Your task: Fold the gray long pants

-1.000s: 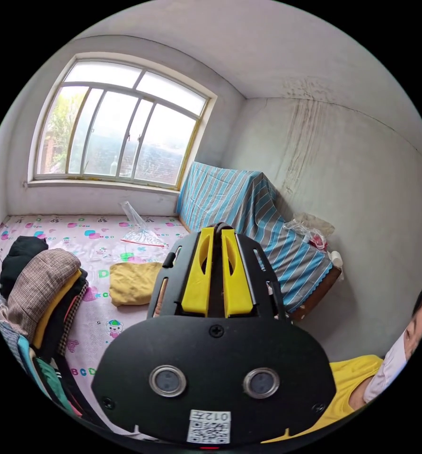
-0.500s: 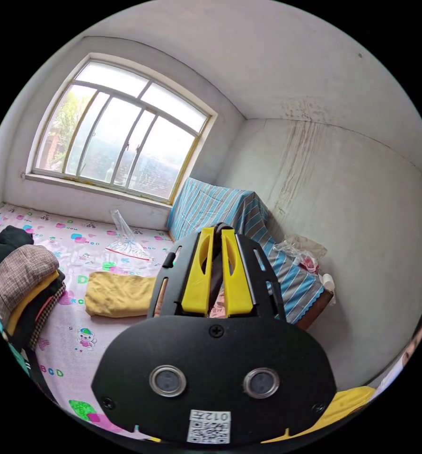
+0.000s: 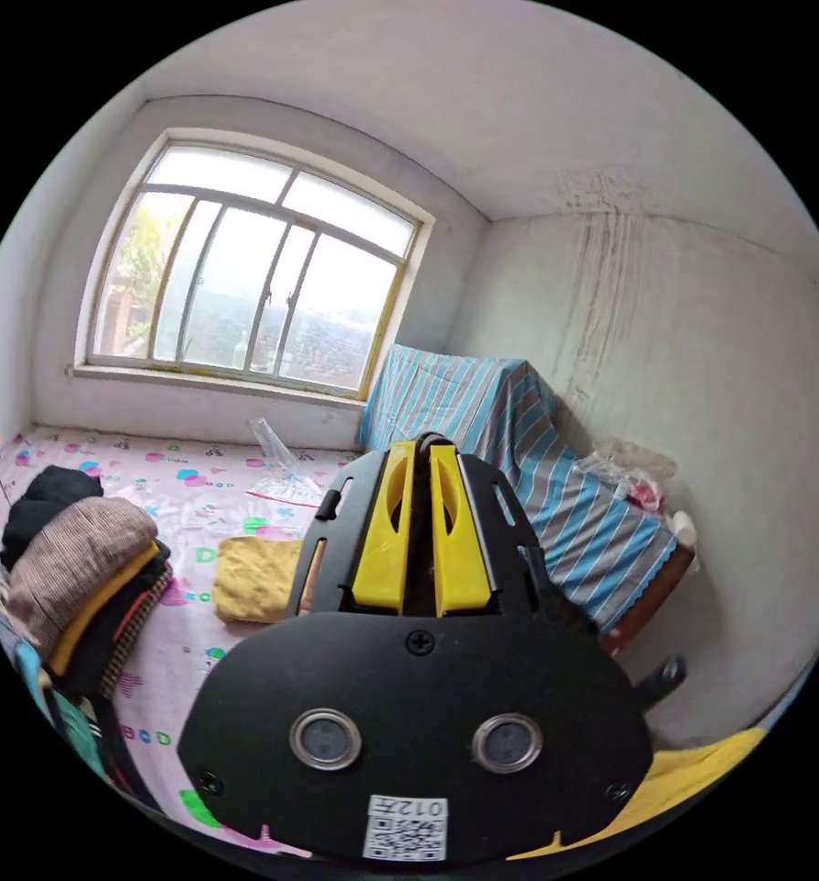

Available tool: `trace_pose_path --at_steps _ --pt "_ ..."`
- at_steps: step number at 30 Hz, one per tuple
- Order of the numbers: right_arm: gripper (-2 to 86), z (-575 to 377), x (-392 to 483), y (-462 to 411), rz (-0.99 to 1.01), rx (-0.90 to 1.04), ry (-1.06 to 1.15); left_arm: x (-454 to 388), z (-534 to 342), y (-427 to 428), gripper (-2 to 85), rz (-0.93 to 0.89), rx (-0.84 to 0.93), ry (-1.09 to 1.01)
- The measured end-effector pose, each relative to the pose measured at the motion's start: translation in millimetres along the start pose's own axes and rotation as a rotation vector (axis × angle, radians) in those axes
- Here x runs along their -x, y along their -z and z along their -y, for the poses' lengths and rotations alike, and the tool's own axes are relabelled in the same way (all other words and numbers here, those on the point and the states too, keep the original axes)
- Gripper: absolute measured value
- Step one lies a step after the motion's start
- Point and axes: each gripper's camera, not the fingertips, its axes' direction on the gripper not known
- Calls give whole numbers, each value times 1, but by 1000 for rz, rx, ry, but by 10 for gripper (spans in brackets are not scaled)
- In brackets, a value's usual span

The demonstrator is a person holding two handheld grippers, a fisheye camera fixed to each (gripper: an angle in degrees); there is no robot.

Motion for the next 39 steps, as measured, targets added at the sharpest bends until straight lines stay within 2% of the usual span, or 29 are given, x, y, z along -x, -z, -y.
trace_pose_path --at_steps 5,7,9,13,14,16,19,27,33,39 --pt "22 109 -18 -22 -1 51 219 3 4 28 6 -30 238 -251" --pt "21 147 -4 -36 6 80 328 -3 6 46 6 2 259 -312" --pt "20 183 15 -46 30 90 407 -11 9 74 6 15 210 -342" --pt "19 241 62 -55 38 -31 470 -29 14 145 6 32 -7 -379" --pt "19 257 76 -72 27 63 499 -32 19 149 6 108 46 -380" --pt "18 277 94 -81 48 93 530 -36 31 162 6 154 104 -367" --pt "18 299 132 -73 37 0 599 -47 46 212 6 200 -67 -347" --pt "18 350 199 -64 38 -28 691 -75 76 284 10 426 -164 -398" --pt "18 357 226 -66 194 10 665 -56 77 333 13 495 -229 -335" --pt "19 360 248 -60 447 49 626 -27 70 392 16 597 -296 -313"
